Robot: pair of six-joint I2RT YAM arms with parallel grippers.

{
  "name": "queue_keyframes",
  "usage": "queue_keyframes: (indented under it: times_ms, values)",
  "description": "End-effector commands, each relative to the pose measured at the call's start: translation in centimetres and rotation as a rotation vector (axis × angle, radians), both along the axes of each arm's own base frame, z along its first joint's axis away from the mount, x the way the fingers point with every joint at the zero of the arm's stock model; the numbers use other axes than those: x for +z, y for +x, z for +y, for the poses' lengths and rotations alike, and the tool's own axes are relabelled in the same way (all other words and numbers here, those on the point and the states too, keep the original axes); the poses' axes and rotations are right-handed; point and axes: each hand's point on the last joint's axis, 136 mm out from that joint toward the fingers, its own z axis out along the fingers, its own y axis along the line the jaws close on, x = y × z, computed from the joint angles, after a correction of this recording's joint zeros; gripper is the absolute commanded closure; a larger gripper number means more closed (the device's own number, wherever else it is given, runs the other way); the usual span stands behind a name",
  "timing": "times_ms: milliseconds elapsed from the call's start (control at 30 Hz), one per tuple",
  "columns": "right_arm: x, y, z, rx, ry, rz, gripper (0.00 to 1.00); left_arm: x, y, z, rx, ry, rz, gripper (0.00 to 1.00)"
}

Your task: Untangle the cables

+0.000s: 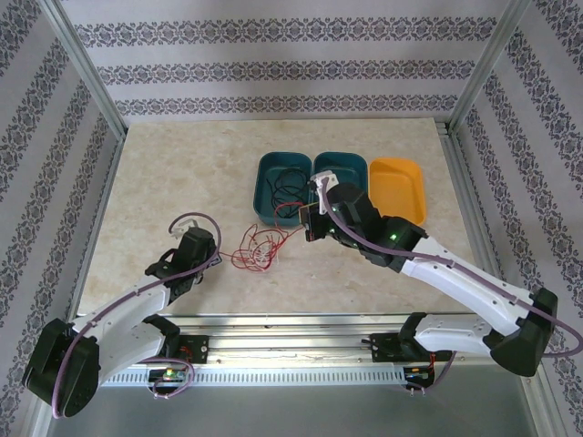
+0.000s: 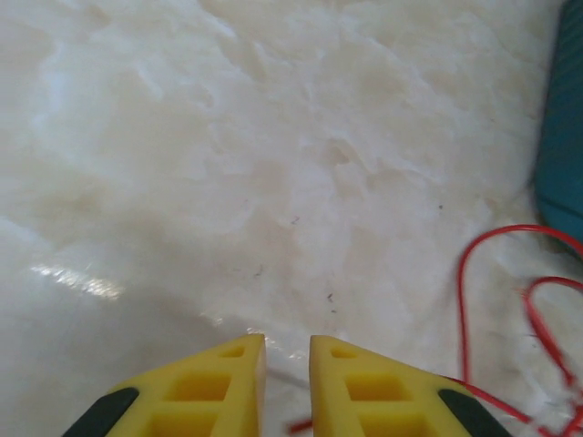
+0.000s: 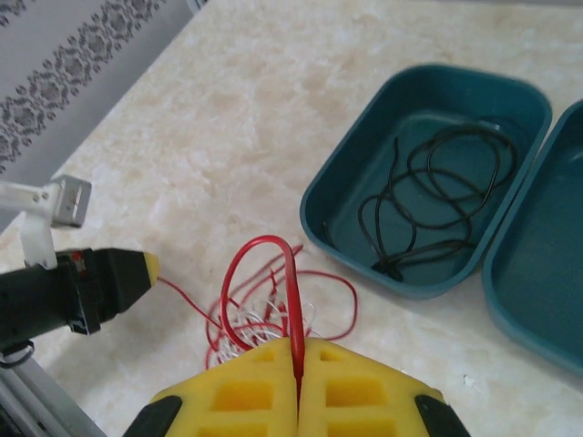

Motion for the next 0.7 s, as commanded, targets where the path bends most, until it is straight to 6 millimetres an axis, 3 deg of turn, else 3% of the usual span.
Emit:
queue_keyframes:
  times_ms: [0,100,333,500,667]
  values:
    - [3.2,0.3,-1.2,-0.017,0.03,-0.065,1.0,-1.3,-1.2,1.4,0.028,0.045,0.052,0.84]
    - [4.8,-0.2,-0.8,0.025,0.11,-0.064,1.0,-1.5,-1.3,1.5,0.029,0.041,0.061,0.83]
    - [5.2,-1.2,1.3,0.128,0.18,-0.013,1.0,0.2,-0.1,-1.4,-0.084,-0.051,0.029,0.54]
    - [5.8,-1.3,2.1,0.16,0.209,-0.004,1.0,3.8,1.3,-6.8,-0.328,-0.176,-0.068,0.33]
    - [5.6,-0.9,2.7,0.151,0.22,0.02,1.0,6.8,1.1,-12.3,-0.585,-0.145,-0.22,0.25]
